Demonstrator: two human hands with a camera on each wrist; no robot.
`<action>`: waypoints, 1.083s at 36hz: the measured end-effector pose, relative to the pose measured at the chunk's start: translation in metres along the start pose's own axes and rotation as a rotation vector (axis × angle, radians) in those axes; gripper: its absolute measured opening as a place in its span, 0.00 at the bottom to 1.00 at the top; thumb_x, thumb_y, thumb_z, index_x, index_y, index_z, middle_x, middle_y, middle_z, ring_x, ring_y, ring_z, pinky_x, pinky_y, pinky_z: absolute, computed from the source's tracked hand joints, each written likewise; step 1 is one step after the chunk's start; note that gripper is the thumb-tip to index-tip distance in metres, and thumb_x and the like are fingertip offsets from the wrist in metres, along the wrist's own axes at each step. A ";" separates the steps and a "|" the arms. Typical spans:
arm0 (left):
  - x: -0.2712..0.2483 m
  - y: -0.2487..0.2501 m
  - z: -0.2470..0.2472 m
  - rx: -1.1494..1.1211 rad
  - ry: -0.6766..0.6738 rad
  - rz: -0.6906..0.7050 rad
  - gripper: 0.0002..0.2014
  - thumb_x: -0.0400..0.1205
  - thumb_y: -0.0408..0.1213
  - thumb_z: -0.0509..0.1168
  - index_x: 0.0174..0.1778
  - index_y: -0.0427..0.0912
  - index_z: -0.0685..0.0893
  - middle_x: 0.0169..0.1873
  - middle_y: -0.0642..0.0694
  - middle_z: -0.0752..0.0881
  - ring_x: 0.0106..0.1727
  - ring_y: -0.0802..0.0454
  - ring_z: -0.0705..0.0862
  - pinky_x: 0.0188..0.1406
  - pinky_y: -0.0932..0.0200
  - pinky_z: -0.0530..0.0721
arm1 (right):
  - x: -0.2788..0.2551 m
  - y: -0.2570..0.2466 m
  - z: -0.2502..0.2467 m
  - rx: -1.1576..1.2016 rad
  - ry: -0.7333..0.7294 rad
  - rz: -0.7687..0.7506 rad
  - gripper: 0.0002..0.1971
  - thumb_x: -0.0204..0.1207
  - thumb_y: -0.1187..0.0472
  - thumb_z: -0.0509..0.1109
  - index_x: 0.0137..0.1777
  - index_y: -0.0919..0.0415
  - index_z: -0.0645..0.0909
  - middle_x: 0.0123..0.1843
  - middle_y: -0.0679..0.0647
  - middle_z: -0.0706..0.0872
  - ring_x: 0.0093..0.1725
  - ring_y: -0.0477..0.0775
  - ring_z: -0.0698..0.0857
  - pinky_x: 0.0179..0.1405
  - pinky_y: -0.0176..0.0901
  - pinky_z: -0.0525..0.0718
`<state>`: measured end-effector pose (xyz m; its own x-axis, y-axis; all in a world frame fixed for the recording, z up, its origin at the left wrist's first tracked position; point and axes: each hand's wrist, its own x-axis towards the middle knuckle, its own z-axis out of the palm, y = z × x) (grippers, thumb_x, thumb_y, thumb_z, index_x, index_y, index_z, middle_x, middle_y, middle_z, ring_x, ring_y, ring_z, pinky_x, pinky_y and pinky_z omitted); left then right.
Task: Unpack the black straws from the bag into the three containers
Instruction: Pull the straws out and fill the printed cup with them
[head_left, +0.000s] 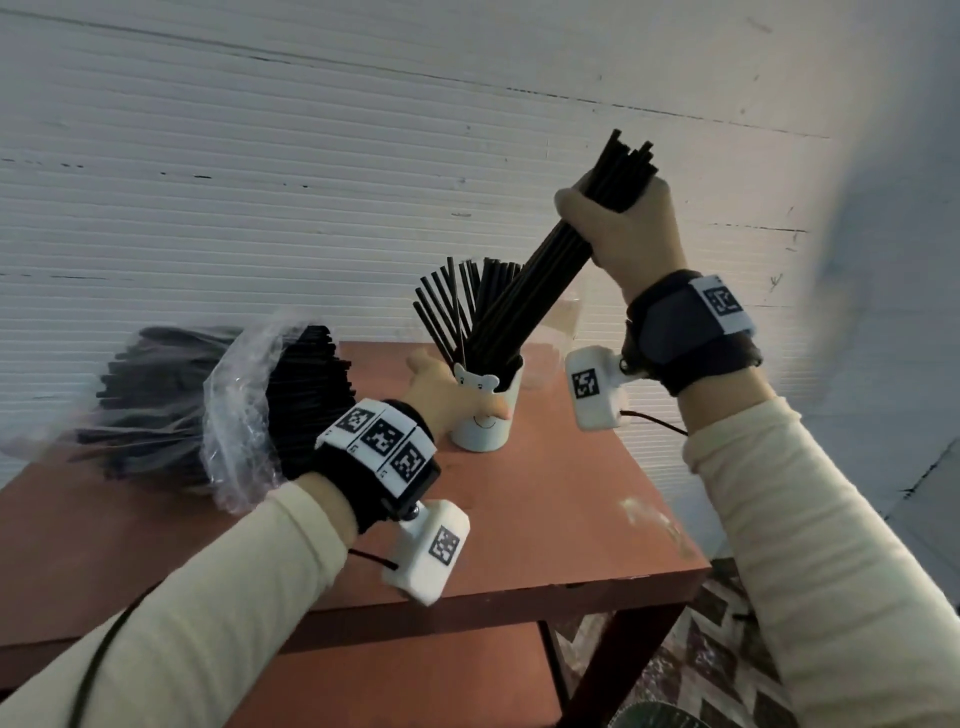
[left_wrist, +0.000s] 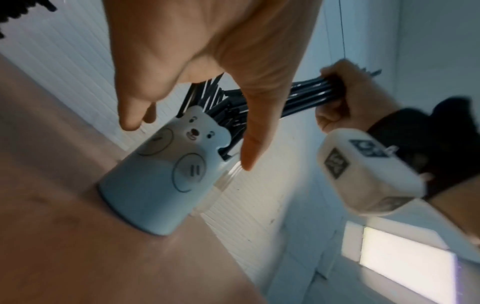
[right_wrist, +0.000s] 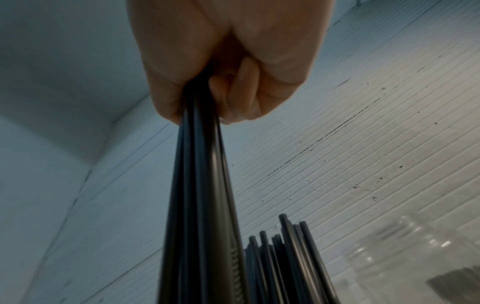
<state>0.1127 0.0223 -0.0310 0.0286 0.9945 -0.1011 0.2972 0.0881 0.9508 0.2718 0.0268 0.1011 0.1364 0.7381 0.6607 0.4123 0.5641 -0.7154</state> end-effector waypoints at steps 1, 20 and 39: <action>0.005 0.002 0.001 0.012 -0.005 0.022 0.45 0.66 0.34 0.82 0.68 0.38 0.56 0.61 0.44 0.72 0.65 0.46 0.75 0.61 0.51 0.77 | 0.003 0.002 0.002 -0.023 -0.011 0.001 0.05 0.70 0.64 0.72 0.36 0.63 0.79 0.29 0.52 0.76 0.26 0.45 0.75 0.25 0.35 0.74; 0.041 0.003 -0.013 0.225 -0.134 0.212 0.42 0.61 0.41 0.84 0.69 0.50 0.71 0.57 0.51 0.83 0.54 0.54 0.84 0.52 0.54 0.88 | 0.009 0.042 0.050 -0.439 -0.311 -0.010 0.18 0.69 0.48 0.74 0.28 0.56 0.73 0.27 0.49 0.79 0.31 0.51 0.80 0.33 0.46 0.80; 0.046 -0.001 -0.011 0.184 -0.127 0.265 0.42 0.61 0.38 0.85 0.70 0.49 0.74 0.59 0.54 0.83 0.58 0.56 0.82 0.40 0.68 0.77 | -0.011 0.054 0.051 -0.374 -0.319 -0.327 0.14 0.81 0.62 0.67 0.65 0.62 0.82 0.64 0.57 0.81 0.63 0.51 0.80 0.58 0.16 0.66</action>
<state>0.1028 0.0687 -0.0334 0.2428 0.9654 0.0952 0.4301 -0.1951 0.8814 0.2462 0.0681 0.0436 -0.3050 0.6551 0.6912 0.6847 0.6553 -0.3190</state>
